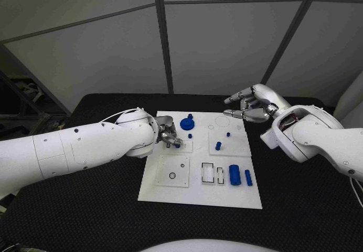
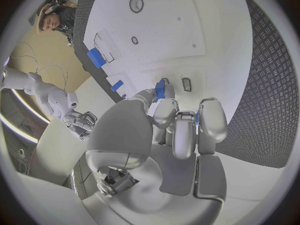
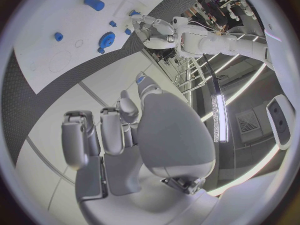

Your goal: Assemble the parts on the task board

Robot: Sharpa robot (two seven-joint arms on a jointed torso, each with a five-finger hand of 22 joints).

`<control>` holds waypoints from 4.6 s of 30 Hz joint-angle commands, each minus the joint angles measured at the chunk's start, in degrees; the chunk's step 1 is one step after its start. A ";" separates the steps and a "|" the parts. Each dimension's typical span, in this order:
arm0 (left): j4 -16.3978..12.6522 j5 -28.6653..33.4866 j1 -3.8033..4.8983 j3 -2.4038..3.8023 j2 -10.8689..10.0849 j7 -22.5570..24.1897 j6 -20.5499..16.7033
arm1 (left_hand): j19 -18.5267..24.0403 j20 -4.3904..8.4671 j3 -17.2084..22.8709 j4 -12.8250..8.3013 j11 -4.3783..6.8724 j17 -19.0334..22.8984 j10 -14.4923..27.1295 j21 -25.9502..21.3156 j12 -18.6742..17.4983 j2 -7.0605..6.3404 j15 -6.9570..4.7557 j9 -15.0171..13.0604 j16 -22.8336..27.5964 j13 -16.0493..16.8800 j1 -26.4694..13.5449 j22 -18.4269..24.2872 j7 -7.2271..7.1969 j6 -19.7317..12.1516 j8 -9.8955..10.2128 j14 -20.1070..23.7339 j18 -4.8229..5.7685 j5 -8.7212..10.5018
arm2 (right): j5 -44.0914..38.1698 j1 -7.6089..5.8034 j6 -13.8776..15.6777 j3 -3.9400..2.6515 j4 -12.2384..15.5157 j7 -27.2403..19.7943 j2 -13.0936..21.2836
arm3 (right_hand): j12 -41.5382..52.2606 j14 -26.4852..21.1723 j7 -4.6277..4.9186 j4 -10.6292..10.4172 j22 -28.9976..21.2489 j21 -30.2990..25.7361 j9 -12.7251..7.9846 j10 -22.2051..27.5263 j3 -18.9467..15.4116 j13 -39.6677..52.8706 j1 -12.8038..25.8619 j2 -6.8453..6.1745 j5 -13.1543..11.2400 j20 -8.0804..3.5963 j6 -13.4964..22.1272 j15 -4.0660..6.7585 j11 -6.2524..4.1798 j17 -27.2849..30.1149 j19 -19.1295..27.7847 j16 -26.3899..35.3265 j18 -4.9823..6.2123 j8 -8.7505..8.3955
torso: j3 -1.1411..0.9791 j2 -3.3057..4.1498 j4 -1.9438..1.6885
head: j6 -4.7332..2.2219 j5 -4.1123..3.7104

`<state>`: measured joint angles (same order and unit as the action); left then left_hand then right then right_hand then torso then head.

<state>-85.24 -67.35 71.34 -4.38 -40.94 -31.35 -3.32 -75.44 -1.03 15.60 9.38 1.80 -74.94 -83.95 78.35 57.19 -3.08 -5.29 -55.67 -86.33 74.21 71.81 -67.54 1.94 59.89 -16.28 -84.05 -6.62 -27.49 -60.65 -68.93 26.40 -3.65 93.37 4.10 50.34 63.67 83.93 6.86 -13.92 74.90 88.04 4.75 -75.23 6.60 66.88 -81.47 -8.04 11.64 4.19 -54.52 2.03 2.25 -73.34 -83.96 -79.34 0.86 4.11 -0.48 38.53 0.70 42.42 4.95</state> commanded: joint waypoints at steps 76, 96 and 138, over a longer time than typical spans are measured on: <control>2.84 -0.17 -0.96 0.05 1.97 -3.05 5.67 | -0.85 0.79 3.72 3.24 1.36 -9.62 -3.93 -0.25 -2.61 -3.43 -1.11 -4.80 -0.41 1.52 -8.37 -0.91 -1.45 4.45 2.64 -4.78 1.81 21.46 | 0.09 -0.09 -0.73 -0.03 -0.61 -0.20 -0.45 | -0.63 2.12 0.08 -1.50 12.19 -0.99 -0.13 0.20 -0.30 -0.87 1.32 -0.14 0.15 -0.07 -0.43 0.21 -0.16 0.62 -4.00 0.69 0.04 -0.31 | -0.05 -0.01 -0.02 | 0.93 -0.23; 2.49 0.74 -1.00 3.71 1.09 -2.90 3.34 | -0.91 1.10 -4.01 7.54 1.27 -9.73 -4.06 -0.46 -2.46 -6.98 -1.43 -6.15 -0.52 2.23 -12.77 -1.17 -1.36 5.36 3.67 -4.78 1.79 24.68 | 0.13 -0.09 -0.50 -0.03 -0.55 -0.07 0.34 | -0.62 2.01 0.09 -2.80 11.68 -1.57 -0.24 0.24 -1.13 -1.13 3.65 -0.38 -0.26 -0.06 -0.33 0.19 -0.12 1.25 -3.67 1.37 0.19 -0.36 | -0.03 0.00 0.04 | 0.38 -0.69; 23.97 2.78 4.04 5.29 7.91 -1.92 16.56 | 2.02 0.10 -4.71 7.47 -0.15 -7.72 -3.16 -3.69 -5.96 -6.10 -0.25 -0.06 0.79 1.77 -8.91 2.87 0.45 2.81 10.21 -4.26 0.93 24.71 | 0.12 -0.08 -0.97 -0.02 -1.55 0.48 -0.22 | -0.42 2.07 0.05 -2.59 11.78 -1.50 -0.25 0.12 -1.06 -1.06 3.82 -0.23 -0.19 -0.06 -0.37 0.21 -0.16 1.15 -3.75 1.38 0.17 -0.34 | -0.08 0.32 0.24 | -0.23 -0.13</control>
<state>-61.49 -64.78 75.28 0.88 -33.14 -34.05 10.99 -73.78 -0.83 11.14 16.82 2.01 -74.93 -83.95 74.70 51.20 -8.81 -6.04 -55.78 -85.83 74.91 63.13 -64.73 2.56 62.34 -6.25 -83.96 -6.25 -3.07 -60.62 -68.91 25.74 -3.63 91.80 4.73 50.16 63.17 83.93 6.86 -16.52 74.93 86.67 4.59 -75.23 5.42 65.79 -78.01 -8.35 11.64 4.19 -54.52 2.04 2.25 -72.18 -83.96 -78.02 0.86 3.95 -0.55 38.90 0.88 42.11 4.83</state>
